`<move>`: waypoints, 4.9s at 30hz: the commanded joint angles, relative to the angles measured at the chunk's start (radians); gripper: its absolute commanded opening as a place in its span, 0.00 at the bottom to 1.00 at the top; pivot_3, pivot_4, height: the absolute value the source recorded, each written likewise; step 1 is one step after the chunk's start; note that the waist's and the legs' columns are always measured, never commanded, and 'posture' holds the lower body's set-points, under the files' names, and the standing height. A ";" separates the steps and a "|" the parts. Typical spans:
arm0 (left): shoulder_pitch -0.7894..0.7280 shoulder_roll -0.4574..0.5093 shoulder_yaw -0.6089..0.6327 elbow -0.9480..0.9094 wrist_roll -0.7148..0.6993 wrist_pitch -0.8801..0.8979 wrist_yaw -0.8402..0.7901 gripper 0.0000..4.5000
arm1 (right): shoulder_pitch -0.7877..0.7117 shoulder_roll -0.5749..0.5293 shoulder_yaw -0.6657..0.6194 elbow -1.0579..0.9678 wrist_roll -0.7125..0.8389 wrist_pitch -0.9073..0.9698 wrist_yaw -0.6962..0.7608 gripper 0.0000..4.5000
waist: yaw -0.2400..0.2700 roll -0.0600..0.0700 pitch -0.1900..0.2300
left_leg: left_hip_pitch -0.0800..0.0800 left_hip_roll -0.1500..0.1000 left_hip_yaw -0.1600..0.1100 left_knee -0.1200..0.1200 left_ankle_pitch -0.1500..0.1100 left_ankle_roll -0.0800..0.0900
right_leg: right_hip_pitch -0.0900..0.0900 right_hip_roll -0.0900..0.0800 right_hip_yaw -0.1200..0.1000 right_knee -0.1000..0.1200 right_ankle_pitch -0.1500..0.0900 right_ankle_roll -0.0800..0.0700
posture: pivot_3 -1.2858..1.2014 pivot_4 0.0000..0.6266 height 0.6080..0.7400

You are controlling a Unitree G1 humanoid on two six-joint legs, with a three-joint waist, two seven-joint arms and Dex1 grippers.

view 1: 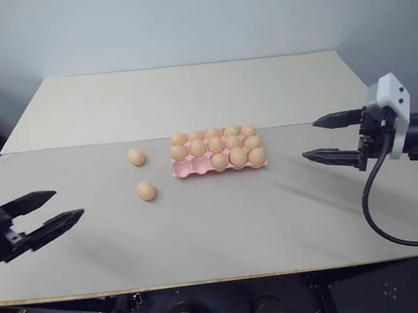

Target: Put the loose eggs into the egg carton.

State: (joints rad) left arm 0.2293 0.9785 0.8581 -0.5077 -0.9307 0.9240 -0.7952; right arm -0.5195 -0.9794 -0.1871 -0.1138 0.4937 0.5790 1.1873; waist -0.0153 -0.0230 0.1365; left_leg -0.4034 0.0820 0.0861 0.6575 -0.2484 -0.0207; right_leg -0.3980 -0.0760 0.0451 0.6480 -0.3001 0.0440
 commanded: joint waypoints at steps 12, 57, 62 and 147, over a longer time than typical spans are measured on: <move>-0.574 -0.746 -0.499 -0.358 0.107 0.623 1.256 1.00 | 0.024 -0.007 -0.023 -0.072 0.027 -0.011 -0.015 1.00 | 0.023 -0.002 0.000 | 0.002 -0.003 -0.006 0.004 0.000 0.000 | 0.009 -0.001 -0.001 -0.001 0.002 0.003 | 0.52 0.24 1.00; -0.810 -1.155 -0.565 0.156 0.766 0.361 1.206 0.79 | 0.041 -0.010 -0.013 -0.191 0.075 0.100 -0.076 1.00 | 0.029 -0.003 0.000 | 0.003 -0.005 -0.006 0.003 0.001 -0.002 | 0.010 -0.002 -0.003 -0.003 0.002 0.003 | 0.52 0.24 1.00; -0.807 -1.143 -0.573 0.151 0.778 0.359 1.187 0.44 | 0.049 -0.012 -0.014 -0.201 0.088 0.105 -0.086 1.00 | 0.029 -0.003 0.000 | 0.003 -0.005 -0.007 0.003 0.001 -0.002 | 0.010 -0.002 -0.003 -0.003 0.002 0.003 | 0.52 0.24 1.00; -0.731 -0.502 -0.443 -0.018 0.504 0.431 0.526 0.98 | 0.070 -0.006 0.012 -0.218 0.107 0.089 -0.157 1.00 | 0.029 -0.003 0.000 | 0.003 -0.004 -0.007 0.004 0.001 0.000 | 0.010 -0.002 -0.003 -0.002 0.002 0.003 | 0.52 0.24 1.00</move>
State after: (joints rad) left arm -0.4761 0.4489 0.3533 -0.4764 -0.4008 1.3042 -0.2594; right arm -0.4314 -0.9791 -0.1621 -0.3239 0.6020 0.6880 1.0253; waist 0.0136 -0.0258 0.1365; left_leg -0.4009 0.0782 0.0792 0.6611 -0.2479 -0.0211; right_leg -0.3884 -0.0775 0.0415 0.6455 -0.2986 0.0470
